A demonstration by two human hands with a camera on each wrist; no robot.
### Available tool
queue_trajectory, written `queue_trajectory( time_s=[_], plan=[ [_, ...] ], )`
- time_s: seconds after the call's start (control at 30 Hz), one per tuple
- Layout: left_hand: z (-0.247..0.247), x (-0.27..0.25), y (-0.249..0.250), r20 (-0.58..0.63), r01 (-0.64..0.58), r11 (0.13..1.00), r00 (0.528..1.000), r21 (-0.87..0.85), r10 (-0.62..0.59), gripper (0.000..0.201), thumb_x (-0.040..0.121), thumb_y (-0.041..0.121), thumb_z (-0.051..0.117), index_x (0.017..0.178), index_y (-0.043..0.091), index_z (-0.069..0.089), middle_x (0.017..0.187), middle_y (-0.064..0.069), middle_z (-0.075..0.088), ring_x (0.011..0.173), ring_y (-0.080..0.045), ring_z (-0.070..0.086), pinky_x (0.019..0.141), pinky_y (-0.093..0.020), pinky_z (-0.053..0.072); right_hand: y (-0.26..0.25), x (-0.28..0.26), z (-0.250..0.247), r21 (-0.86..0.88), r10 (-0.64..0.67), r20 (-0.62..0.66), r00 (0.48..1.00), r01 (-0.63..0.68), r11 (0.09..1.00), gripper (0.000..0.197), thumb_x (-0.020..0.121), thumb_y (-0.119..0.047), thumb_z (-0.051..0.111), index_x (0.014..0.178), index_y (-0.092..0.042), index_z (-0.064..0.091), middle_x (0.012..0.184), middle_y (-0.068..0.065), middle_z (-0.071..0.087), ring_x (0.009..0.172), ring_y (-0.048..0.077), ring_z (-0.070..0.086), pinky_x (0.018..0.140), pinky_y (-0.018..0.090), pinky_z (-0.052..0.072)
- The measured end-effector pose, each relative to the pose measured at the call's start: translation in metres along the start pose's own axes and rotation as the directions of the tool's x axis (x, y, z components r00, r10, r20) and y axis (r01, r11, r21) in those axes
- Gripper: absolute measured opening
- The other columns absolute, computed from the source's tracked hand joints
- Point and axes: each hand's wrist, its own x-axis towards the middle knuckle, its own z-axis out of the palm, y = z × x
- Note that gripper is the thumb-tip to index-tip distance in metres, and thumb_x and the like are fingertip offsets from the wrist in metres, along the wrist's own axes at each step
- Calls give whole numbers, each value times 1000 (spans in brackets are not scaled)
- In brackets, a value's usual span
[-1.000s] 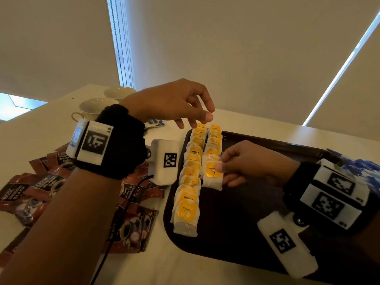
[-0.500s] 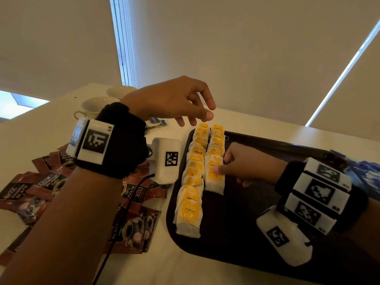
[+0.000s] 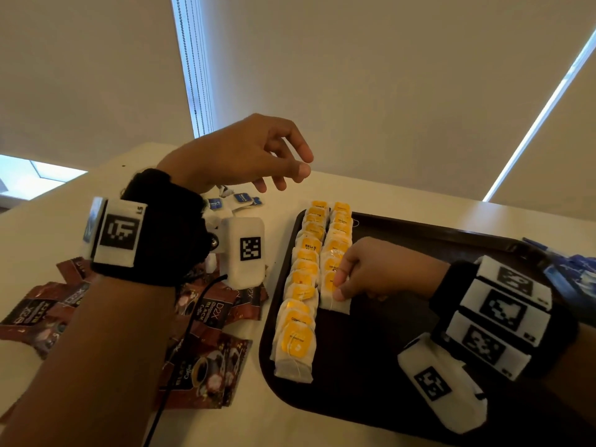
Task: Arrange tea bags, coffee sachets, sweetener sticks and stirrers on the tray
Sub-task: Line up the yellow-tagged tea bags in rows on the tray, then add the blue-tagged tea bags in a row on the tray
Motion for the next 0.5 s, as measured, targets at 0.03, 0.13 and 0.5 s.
queue_trajectory(
  time_s=[0.03,0.13,0.5],
  plan=[
    [0,0,-1,-7,5,1000,1000,5,-5,26,86,30,64,109,19,61,87,3,71,74,-10,68,57,-15,53,0,-3,-5,14,-20,-12,1000,20,1000,22,82,-24,69,100,-12,66,78,-1,59,60,7,50,51,16,43],
    [-2,1,-4,-28,31,999,999,12,-31,25,86,26,64,109,16,61,89,0,71,73,-10,68,57,-16,53,-2,-18,-25,83,-100,-112,989,110,991,20,81,-28,70,97,-16,65,75,-1,61,60,8,53,54,18,46],
    [-33,-13,-17,-293,254,963,931,92,-218,12,87,0,61,95,7,65,84,-17,68,69,-22,64,63,-31,57,38,-58,-71,357,-220,-383,897,364,860,30,67,-43,66,88,-21,66,63,-6,68,49,4,60,51,22,49]
  ],
)
